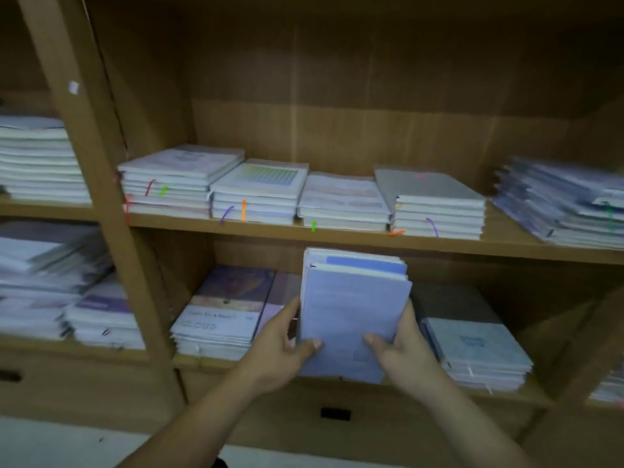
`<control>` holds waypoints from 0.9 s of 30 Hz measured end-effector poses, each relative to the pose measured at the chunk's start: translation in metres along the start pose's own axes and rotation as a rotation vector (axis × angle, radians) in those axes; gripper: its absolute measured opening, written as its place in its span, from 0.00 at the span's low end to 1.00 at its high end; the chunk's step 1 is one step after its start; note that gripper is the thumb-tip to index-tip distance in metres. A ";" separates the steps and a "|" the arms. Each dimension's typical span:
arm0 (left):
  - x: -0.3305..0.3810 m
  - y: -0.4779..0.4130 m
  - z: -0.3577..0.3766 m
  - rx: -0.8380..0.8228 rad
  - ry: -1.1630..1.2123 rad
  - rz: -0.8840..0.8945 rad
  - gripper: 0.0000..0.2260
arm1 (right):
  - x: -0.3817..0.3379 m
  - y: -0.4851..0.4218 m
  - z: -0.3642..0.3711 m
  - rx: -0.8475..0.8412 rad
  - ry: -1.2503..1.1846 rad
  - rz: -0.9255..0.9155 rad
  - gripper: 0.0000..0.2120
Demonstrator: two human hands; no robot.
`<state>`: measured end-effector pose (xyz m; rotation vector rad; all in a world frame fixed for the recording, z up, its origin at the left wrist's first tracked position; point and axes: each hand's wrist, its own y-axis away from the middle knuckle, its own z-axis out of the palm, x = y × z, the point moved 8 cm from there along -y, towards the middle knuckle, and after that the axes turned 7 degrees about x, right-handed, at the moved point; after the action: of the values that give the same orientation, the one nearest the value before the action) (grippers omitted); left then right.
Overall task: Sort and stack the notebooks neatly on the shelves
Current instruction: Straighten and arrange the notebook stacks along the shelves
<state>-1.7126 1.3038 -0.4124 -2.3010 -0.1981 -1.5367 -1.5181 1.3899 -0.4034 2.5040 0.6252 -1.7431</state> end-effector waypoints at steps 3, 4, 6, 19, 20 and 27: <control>-0.029 -0.018 -0.027 0.019 -0.022 -0.013 0.32 | -0.002 -0.020 0.047 -0.048 -0.015 -0.004 0.40; -0.038 -0.023 -0.034 0.034 -0.029 -0.015 0.33 | 0.000 -0.028 0.058 -0.063 -0.014 0.000 0.40; -0.053 -0.034 -0.042 0.055 -0.044 -0.006 0.34 | 0.007 -0.042 0.077 -0.078 -0.022 0.019 0.42; -0.104 -0.063 -0.026 0.196 -0.107 0.008 0.39 | 0.040 -0.073 0.108 0.047 0.015 0.017 0.44; -0.107 -0.063 -0.026 0.213 -0.122 0.001 0.39 | 0.040 -0.073 0.108 0.074 0.019 0.000 0.44; -0.119 -0.060 -0.021 0.259 -0.198 0.037 0.37 | 0.056 -0.069 0.118 0.134 0.046 -0.006 0.48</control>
<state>-1.7971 1.3611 -0.5011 -2.2324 -0.3803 -1.1864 -1.6307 1.4414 -0.4845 2.6396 0.5353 -1.7917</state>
